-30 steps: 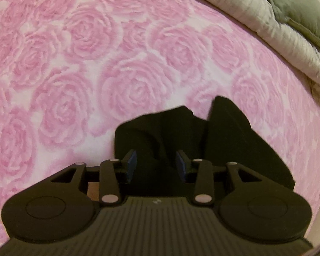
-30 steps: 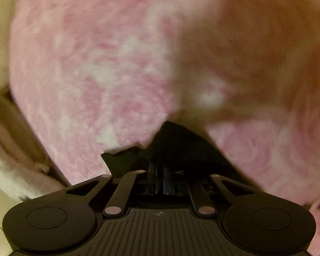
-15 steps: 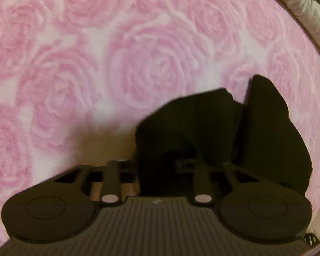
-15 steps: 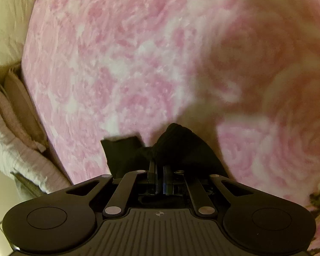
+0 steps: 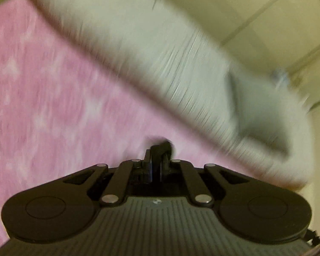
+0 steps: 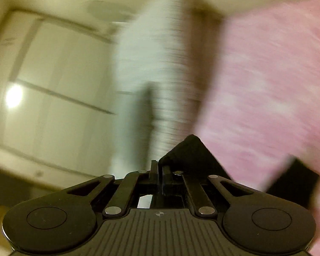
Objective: Fold clothes
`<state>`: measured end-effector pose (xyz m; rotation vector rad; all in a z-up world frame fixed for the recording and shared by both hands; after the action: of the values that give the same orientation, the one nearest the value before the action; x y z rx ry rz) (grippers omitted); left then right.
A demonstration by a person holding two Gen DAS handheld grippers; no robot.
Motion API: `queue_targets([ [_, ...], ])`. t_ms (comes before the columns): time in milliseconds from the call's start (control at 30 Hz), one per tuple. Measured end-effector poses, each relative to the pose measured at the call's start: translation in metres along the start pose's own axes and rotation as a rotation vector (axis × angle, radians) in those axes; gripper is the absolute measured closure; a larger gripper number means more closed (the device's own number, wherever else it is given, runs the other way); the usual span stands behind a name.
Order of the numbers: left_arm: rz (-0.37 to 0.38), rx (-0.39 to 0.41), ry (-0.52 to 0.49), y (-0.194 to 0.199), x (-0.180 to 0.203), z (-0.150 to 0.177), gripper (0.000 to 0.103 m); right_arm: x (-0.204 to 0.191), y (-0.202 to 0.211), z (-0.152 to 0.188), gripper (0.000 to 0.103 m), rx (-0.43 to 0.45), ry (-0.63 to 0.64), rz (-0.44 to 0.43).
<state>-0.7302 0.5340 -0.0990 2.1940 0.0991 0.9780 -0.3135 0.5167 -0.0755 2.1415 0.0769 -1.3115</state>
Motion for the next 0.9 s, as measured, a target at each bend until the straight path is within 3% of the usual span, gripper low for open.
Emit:
queue_targets([
  [67,0.062,0.102,-0.011,0.045,0.013,-0.024,0.099,-0.046,0.01,-0.007,0.102,0.022,0.048,-0.105],
  [167,0.137,0.219,-0.033,0.109,0.025,-0.04,0.099,-0.082,0.04,-0.007,0.102,0.039,0.103,-0.202],
  [267,0.167,0.263,-0.038,0.158,0.018,-0.021,0.099,-0.093,0.079,-0.003,0.102,0.049,0.143,-0.263],
  [367,0.096,0.229,-0.03,0.185,-0.02,0.032,0.101,-0.053,0.121,0.017,0.102,0.021,0.14,-0.215],
  [500,-0.057,0.045,0.062,0.175,-0.099,0.128,0.1,0.058,0.159,0.055,0.102,-0.038,0.06,0.034],
  [700,-0.397,-0.32,0.149,0.12,-0.211,0.284,0.097,0.265,0.188,0.121,0.102,-0.181,-0.147,0.605],
  [733,-0.451,-0.343,0.178,0.121,-0.224,0.298,0.096,0.292,0.19,0.13,0.101,-0.215,-0.169,0.717],
  [800,-0.515,-0.345,0.237,0.128,-0.241,0.316,0.097,0.327,0.208,0.142,0.1,-0.197,-0.204,0.864],
  [900,-0.511,-0.261,0.267,0.149,-0.244,0.315,0.096,0.342,0.226,0.141,0.091,-0.158,-0.261,0.865],
])
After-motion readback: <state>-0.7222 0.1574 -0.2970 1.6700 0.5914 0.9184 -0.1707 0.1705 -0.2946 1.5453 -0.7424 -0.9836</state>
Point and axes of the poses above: each gripper's, at about its wrist camera, not at the fingertips, and y roughly against the way its jaws point, x to its right, z to its underside, the point moved 2 cm from there along -y, roughly the way its jaws point, and after that the axes turned 4 degrees about z, right-handed, at the moved point
